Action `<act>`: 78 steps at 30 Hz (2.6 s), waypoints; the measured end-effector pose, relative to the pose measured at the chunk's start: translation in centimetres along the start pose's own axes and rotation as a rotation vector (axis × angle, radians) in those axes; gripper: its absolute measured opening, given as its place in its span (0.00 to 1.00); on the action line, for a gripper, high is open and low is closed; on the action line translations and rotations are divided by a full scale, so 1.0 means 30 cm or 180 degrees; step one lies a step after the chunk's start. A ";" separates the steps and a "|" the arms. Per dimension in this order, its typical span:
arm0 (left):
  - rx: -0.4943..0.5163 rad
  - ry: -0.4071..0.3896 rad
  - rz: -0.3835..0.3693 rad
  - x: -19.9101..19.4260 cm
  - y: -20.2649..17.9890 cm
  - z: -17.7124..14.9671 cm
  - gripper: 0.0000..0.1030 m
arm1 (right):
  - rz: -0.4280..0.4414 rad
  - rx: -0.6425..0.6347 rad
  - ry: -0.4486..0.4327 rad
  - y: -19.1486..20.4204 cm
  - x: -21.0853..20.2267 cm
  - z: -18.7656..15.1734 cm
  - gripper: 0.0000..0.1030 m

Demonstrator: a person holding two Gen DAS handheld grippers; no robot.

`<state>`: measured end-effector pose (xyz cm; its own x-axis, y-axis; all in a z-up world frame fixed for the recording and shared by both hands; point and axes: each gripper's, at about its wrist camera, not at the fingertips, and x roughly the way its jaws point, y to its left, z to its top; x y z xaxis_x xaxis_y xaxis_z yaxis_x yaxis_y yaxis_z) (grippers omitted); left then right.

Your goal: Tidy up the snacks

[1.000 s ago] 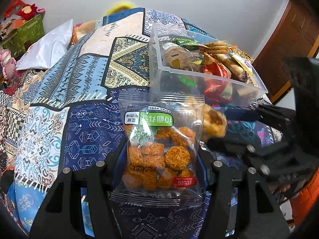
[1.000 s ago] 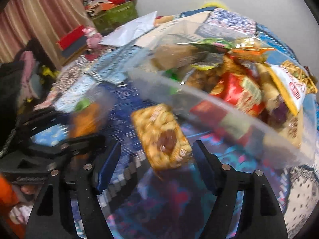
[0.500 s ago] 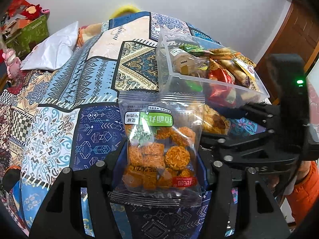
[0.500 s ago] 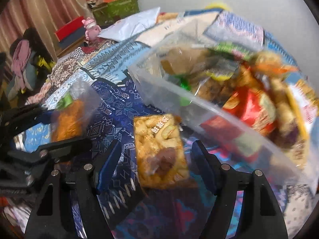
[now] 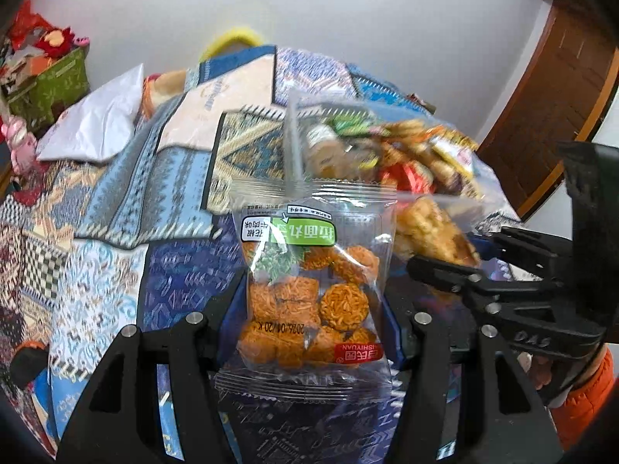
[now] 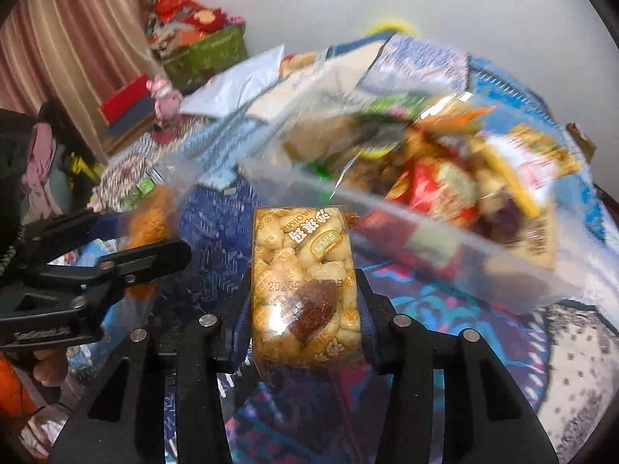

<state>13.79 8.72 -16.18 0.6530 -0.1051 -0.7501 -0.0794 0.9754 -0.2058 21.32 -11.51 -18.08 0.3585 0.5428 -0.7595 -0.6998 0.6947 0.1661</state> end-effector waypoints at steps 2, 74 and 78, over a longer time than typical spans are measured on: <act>0.0036 -0.0073 -0.0017 -0.012 -0.022 0.030 0.57 | -0.0063 0.0052 -0.0138 -0.019 -0.044 0.023 0.41; 0.0553 -0.1410 -0.0109 -0.395 -0.303 0.322 0.68 | -0.0675 0.0360 -0.1603 -0.059 -0.595 0.114 0.71; 0.0542 -0.1607 -0.0121 -0.500 -0.314 0.277 0.75 | -0.0719 0.0304 -0.1783 -0.007 -0.668 0.074 0.74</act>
<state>10.99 2.73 2.23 0.9375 -0.0756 -0.3397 0.0474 0.9948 -0.0906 15.68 -21.49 -1.48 0.7802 0.5247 -0.3406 -0.5194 0.8468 0.1148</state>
